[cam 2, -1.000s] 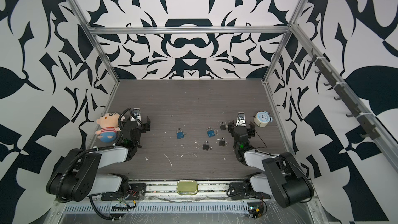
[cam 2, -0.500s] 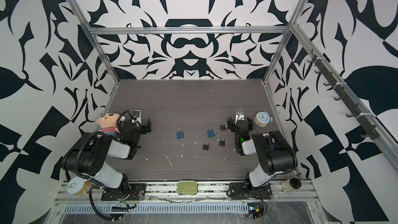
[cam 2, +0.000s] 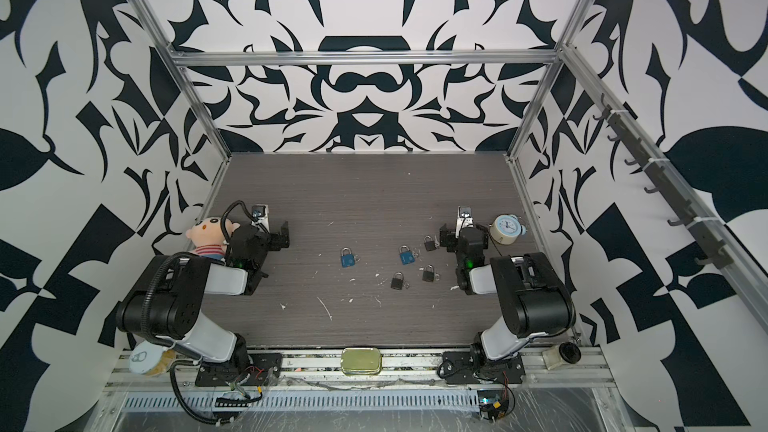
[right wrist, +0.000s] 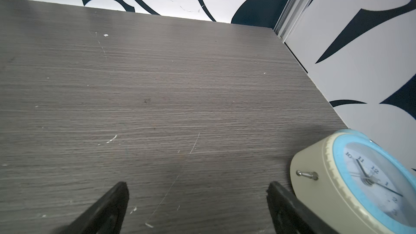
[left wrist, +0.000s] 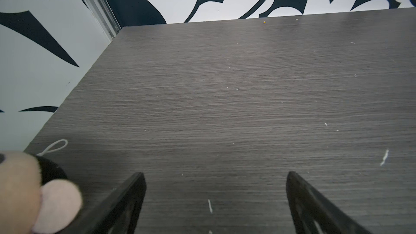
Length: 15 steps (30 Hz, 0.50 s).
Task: Lock with the key
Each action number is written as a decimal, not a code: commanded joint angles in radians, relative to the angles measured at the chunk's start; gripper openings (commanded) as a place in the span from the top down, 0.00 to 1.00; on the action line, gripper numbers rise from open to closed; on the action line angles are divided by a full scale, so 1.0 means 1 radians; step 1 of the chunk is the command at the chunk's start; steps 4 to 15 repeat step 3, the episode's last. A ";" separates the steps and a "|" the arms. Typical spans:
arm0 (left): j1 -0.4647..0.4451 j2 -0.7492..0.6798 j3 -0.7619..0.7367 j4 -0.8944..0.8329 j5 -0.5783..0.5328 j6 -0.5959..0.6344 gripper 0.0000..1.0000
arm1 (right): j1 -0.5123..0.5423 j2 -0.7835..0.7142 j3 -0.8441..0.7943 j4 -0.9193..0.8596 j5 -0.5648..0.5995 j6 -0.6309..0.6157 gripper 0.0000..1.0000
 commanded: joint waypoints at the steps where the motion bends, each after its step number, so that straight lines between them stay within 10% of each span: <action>1: 0.004 -0.017 0.007 0.003 0.012 -0.007 0.00 | -0.011 -0.012 0.017 -0.007 -0.052 0.024 0.01; 15: 0.004 -0.016 0.007 0.002 0.012 -0.008 0.00 | -0.012 -0.017 0.007 0.006 -0.043 0.020 0.01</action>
